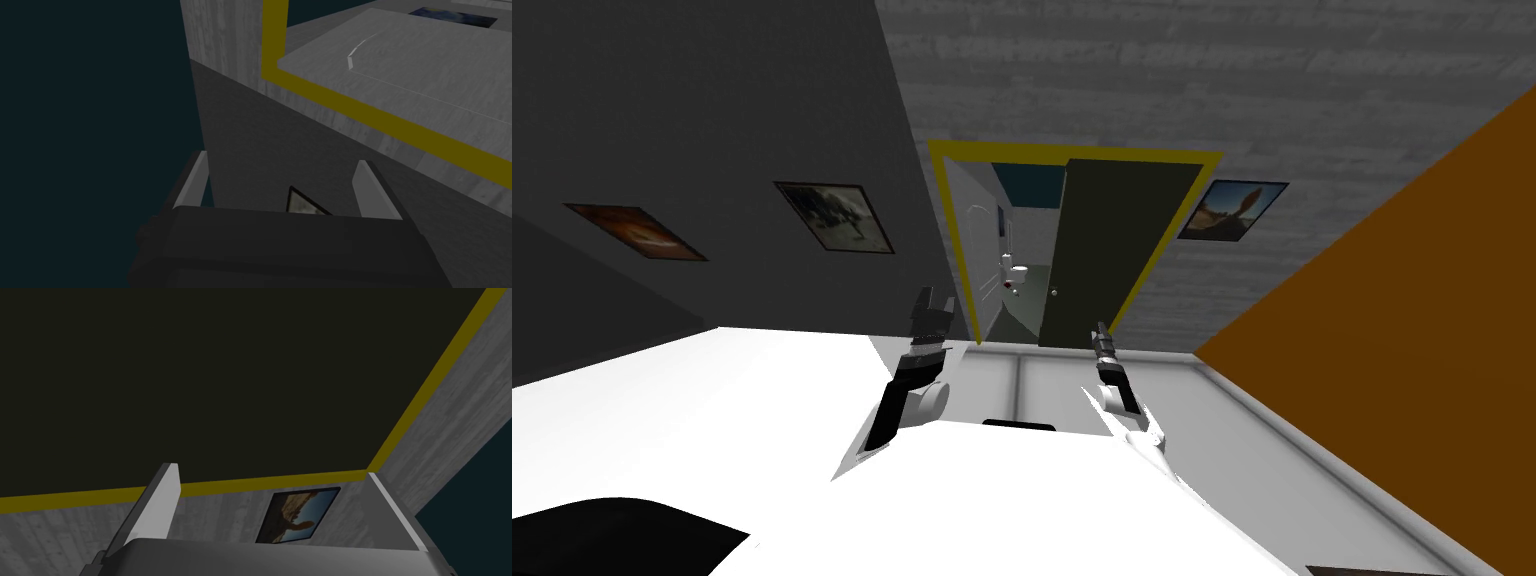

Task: Push the door open

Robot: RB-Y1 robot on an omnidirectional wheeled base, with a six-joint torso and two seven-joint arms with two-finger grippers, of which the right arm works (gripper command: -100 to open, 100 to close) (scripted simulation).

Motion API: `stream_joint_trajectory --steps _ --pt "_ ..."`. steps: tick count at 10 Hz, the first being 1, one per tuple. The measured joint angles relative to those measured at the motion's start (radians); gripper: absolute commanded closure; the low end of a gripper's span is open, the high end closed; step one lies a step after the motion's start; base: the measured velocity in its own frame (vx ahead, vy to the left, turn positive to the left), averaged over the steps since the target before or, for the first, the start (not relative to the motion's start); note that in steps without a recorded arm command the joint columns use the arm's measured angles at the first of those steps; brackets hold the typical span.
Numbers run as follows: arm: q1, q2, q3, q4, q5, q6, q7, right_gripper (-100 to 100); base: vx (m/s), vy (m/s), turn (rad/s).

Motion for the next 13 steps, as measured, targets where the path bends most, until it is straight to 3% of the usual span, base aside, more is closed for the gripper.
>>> stream_joint_trajectory --steps 6,7,10,13 --pt "-0.081 -0.034 -0.012 0.147 -0.015 0.003 -0.029 -100 0.067 -0.002 0.118" --pt "-0.084 -0.038 -0.013 0.162 -0.017 0.002 -0.033 -100 0.058 -0.009 0.113" --pt "-0.144 -0.062 -0.021 0.268 -0.026 0.0 -0.052 -100 0.1 -0.014 0.163" --pt "-0.179 -0.077 -0.028 0.341 -0.034 0.004 -0.066 -100 0.069 -0.007 0.103"
